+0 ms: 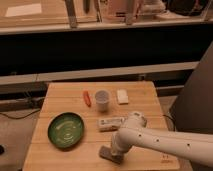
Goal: Place the eraser in the ceramic cup
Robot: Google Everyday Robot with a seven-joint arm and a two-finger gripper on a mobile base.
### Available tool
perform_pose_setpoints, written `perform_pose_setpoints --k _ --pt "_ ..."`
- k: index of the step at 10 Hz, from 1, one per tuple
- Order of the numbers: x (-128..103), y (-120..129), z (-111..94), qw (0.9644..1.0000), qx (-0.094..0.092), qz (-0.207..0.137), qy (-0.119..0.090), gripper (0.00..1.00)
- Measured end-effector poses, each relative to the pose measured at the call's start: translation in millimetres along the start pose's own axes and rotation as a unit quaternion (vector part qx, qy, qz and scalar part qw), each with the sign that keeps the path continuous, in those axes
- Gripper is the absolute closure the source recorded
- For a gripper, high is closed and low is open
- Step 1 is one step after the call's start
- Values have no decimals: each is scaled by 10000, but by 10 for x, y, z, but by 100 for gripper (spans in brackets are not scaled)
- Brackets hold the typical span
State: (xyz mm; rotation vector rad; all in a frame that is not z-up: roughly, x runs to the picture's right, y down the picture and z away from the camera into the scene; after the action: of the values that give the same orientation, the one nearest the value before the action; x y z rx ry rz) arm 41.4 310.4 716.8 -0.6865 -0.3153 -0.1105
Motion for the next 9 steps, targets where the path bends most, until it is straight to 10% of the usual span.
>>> perform_pose_setpoints --k 2,9 --pt "-65 32 46 9999 -38 117 -35 21" --pt "-116 122 77 9995 -3 291 -86 20"
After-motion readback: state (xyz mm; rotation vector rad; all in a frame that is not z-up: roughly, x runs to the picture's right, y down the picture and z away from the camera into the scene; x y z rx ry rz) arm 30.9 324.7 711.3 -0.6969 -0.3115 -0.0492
